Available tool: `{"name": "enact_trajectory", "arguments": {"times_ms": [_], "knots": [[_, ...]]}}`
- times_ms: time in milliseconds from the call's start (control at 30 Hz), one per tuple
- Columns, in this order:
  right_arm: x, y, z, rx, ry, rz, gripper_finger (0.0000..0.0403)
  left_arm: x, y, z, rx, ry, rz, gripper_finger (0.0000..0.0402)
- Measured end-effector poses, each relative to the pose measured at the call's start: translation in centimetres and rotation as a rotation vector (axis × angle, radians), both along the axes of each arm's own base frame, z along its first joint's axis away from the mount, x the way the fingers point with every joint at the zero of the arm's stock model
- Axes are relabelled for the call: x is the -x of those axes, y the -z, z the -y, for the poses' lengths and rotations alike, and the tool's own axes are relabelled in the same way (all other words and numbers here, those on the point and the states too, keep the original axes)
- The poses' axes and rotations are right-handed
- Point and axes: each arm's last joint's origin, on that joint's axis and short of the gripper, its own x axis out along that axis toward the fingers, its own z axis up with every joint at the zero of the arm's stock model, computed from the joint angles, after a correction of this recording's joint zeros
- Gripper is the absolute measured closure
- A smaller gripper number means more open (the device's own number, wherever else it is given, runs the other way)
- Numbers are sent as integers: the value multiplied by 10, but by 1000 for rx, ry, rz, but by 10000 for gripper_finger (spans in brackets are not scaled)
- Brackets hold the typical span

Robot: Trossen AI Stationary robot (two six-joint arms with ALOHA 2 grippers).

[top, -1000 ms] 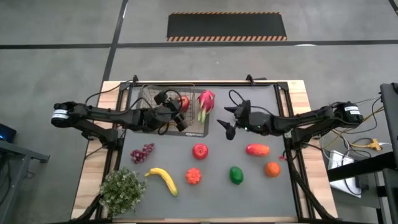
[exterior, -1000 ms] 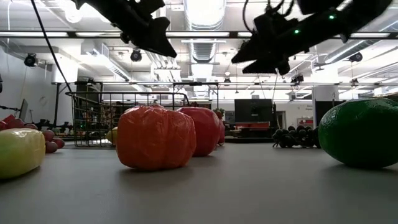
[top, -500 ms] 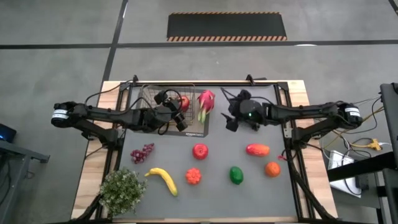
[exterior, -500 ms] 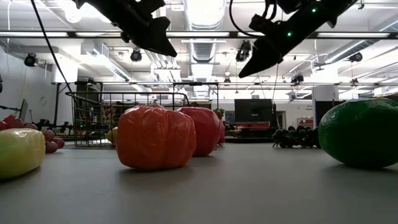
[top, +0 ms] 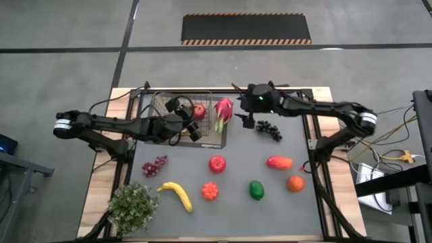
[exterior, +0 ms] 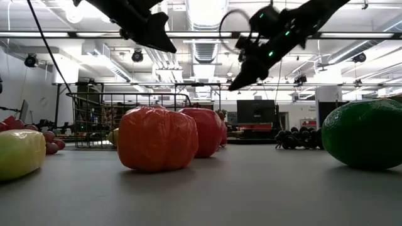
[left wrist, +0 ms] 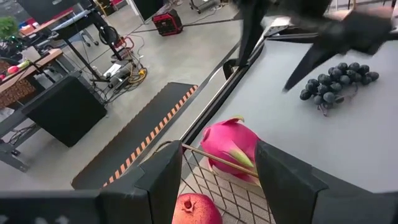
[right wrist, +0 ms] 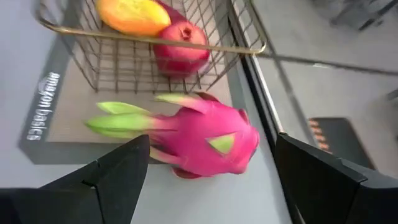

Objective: Build produce basket
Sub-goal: Put the pink dragon fruit into the wire basket

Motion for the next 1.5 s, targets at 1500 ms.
{"name": "enact_trajectory", "arguments": {"times_ms": [1500], "knots": [[-64,55,80,-269,-11,-218,98,5,-4,0,3,-3,25,217]]}}
